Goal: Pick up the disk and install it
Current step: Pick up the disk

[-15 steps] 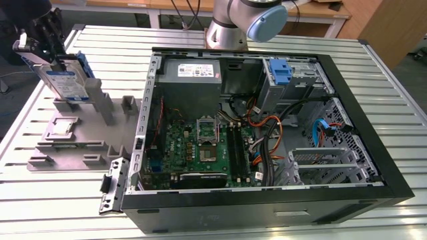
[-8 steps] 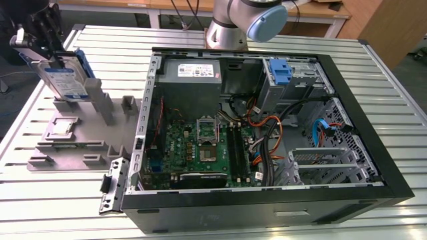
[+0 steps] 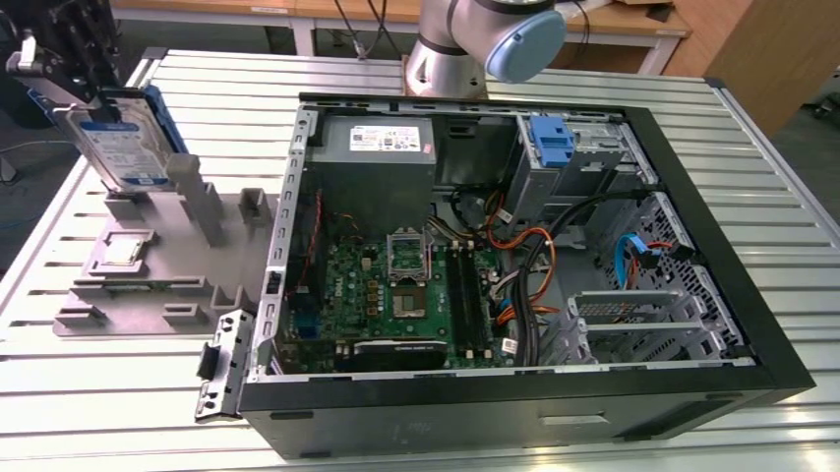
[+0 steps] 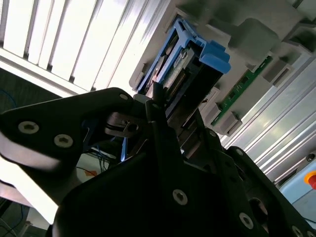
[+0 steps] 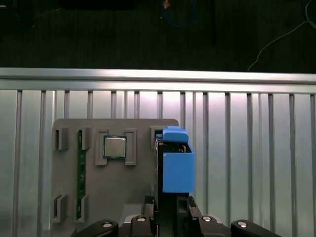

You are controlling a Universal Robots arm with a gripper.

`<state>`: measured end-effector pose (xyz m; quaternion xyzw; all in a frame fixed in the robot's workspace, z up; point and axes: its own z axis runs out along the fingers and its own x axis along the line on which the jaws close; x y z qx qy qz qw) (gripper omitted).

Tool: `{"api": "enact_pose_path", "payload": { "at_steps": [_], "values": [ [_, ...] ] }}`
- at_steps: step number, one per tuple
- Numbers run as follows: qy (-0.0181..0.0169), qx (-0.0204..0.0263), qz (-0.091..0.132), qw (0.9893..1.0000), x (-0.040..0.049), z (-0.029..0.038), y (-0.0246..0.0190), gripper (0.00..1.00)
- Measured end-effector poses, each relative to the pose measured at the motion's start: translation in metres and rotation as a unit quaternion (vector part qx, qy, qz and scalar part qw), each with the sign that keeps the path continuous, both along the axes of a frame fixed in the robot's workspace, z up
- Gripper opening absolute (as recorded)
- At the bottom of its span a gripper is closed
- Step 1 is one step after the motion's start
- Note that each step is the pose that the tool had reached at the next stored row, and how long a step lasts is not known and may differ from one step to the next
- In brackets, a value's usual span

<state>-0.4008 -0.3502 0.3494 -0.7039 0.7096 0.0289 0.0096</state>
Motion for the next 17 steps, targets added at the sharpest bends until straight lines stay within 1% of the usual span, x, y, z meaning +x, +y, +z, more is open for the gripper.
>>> {"api": "enact_pose_path", "payload": {
  "at_steps": [1, 3, 17],
  "values": [
    [0.0000, 0.0000, 0.000, 1.0000, 0.0000, 0.0075, 0.0000, 0.35],
    [0.0001, 0.0000, 0.000, 1.0000, 0.0000, 0.0129, 0.0000, 0.35],
    [0.0000, -0.0009, 0.000, 1.0000, 0.0000, 0.0135, 0.0000, 0.35]
  ]
}}
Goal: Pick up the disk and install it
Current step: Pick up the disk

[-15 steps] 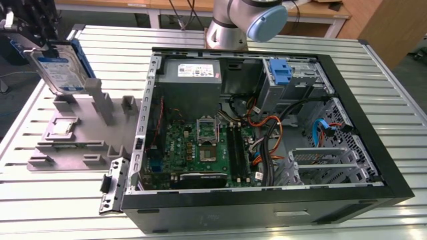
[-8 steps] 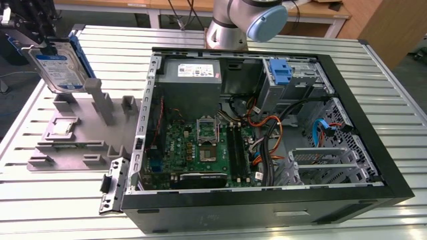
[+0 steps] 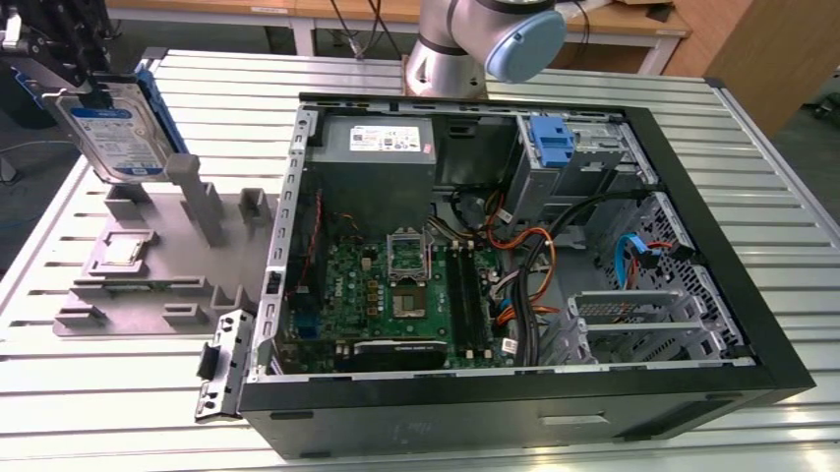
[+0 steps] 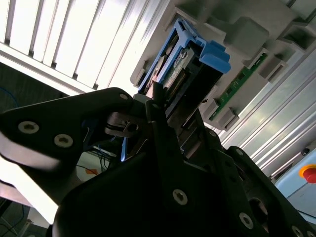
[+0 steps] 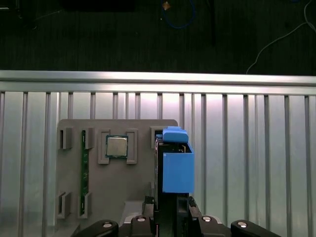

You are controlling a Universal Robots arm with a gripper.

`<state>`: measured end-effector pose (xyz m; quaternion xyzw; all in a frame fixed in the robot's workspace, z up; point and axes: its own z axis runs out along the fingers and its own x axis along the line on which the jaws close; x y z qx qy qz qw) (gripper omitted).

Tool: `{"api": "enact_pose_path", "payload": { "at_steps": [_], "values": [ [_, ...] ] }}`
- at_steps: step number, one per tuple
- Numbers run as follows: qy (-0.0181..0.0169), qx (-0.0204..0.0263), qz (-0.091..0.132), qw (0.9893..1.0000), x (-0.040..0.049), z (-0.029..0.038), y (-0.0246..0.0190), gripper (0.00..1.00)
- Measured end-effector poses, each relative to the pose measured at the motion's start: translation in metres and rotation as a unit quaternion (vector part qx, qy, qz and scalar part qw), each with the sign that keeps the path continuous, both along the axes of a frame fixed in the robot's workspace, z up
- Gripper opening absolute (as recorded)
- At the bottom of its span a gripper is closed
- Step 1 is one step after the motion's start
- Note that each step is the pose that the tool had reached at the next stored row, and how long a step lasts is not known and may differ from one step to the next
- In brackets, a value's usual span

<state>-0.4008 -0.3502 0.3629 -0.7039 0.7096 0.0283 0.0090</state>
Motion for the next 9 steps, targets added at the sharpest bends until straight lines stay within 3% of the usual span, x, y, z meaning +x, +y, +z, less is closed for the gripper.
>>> {"api": "enact_pose_path", "payload": {
  "at_steps": [4, 9],
  "values": [
    [0.0001, -0.0001, 0.000, 1.0000, 0.0000, 0.0030, 0.0000, 0.35],
    [0.0003, 0.0000, 0.000, 1.0000, 0.0000, 0.0142, 0.0000, 0.35]
  ]
}}
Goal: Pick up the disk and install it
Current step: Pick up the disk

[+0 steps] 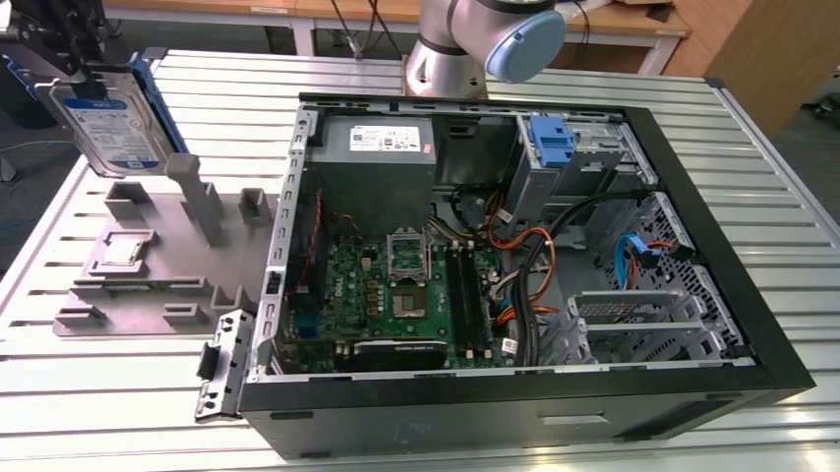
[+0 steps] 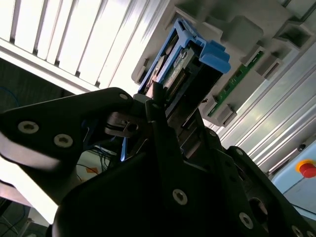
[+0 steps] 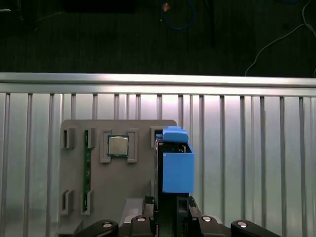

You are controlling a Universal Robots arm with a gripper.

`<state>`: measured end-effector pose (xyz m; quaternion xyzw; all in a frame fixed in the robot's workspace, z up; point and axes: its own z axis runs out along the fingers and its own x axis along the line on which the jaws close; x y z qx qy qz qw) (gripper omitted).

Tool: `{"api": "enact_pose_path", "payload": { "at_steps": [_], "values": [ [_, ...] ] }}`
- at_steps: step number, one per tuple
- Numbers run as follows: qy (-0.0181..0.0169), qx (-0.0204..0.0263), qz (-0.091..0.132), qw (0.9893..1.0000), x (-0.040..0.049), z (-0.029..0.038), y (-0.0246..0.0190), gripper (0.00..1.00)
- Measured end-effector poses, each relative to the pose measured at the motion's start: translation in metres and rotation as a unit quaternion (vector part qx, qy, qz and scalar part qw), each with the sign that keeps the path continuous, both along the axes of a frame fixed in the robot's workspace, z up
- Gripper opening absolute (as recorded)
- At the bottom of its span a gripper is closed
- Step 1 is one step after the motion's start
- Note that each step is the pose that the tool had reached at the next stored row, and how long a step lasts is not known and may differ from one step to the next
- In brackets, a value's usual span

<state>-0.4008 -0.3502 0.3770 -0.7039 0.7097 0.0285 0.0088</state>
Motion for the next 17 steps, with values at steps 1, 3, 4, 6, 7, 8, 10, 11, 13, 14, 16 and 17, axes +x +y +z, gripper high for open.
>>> {"api": "enact_pose_path", "payload": {
  "at_steps": [1, 3, 4, 6, 7, 8, 10, 11, 13, 14, 16, 17],
  "values": [
    [0.0000, 0.0000, 0.000, 1.0000, 0.0000, 0.0023, 0.0000, 0.35],
    [0.0000, 0.0000, 0.000, 1.0000, 0.0000, 0.0064, 0.0000, 0.35],
    [0.0000, 0.0000, 0.000, 1.0000, 0.0000, 0.0082, 0.0000, 0.35],
    [0.0000, 0.0000, 0.000, 1.0000, 0.0000, 0.0117, 0.0000, 0.35],
    [0.0000, 0.0000, 0.000, 1.0000, 0.0000, 0.0134, 0.0000, 0.35],
    [0.0000, 0.0000, 0.000, 1.0000, 0.0000, 0.0149, 0.0000, 0.35],
    [0.0000, 0.0000, 0.000, 1.0000, 0.0000, 0.0183, 0.0000, 0.35],
    [0.0000, 0.0000, 0.000, 1.0000, 0.0000, 0.0201, 0.0000, 0.35],
    [0.0001, 0.0000, 0.000, 1.0000, 0.0000, 0.0246, 0.0000, 0.35],
    [0.0001, 0.0000, 0.000, 1.0000, 0.0000, 0.0271, 0.0000, 0.35],
    [0.0001, -0.0004, 0.000, 1.0000, 0.0001, 0.0314, -0.0001, 0.35],
    [0.0002, -0.0008, 0.000, 1.0000, 0.0001, 0.0334, -0.0001, 0.35]
  ]
}}
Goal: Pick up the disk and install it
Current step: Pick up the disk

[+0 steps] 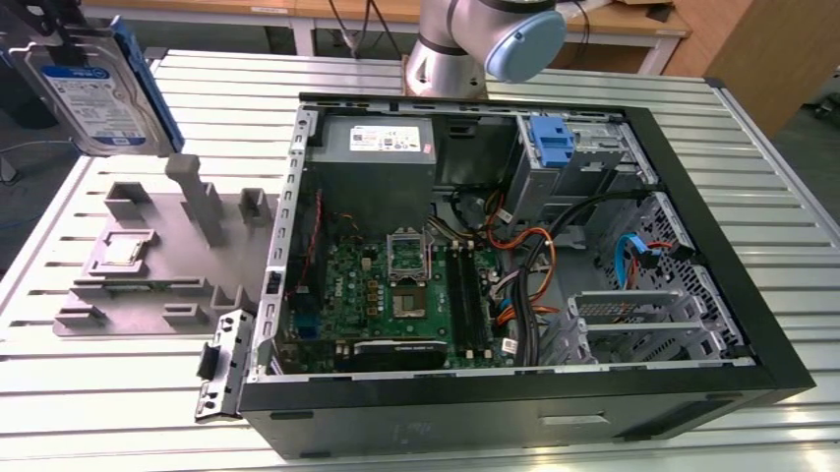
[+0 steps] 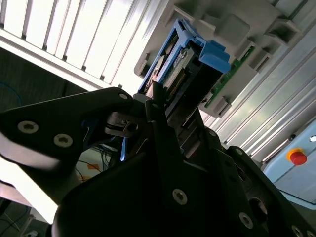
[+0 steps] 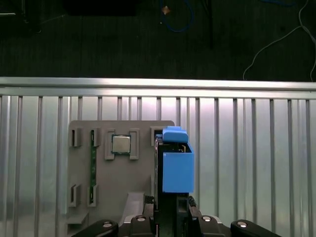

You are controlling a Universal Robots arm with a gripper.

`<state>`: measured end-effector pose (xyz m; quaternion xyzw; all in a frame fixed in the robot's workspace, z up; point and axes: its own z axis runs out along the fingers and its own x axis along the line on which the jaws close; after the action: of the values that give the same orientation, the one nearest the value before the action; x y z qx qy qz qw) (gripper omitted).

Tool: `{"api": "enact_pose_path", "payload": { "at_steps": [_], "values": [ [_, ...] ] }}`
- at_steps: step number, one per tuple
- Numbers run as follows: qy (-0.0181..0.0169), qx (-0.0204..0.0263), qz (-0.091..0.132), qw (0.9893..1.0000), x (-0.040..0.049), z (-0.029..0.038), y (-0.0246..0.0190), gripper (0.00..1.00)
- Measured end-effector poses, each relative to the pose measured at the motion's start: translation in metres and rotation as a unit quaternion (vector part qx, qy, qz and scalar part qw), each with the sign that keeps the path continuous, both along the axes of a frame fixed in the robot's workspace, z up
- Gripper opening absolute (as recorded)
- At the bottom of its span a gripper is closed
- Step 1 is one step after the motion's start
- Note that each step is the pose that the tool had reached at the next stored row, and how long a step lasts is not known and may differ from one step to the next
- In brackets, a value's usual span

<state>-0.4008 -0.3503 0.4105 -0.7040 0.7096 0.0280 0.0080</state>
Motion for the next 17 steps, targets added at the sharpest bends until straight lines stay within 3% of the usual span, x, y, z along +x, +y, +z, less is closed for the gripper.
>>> {"api": "enact_pose_path", "payload": {
  "at_steps": [6, 13, 17],
  "values": [
    [0.0000, -0.0003, 0.000, 1.0000, 0.0000, 0.0087, 0.0001, 0.35],
    [0.0000, -0.0003, 0.000, 1.0000, 0.0000, 0.0091, 0.0001, 0.35],
    [0.0002, -0.0004, 0.000, 1.0000, 0.0000, 0.0134, 0.0001, 0.35]
  ]
}}
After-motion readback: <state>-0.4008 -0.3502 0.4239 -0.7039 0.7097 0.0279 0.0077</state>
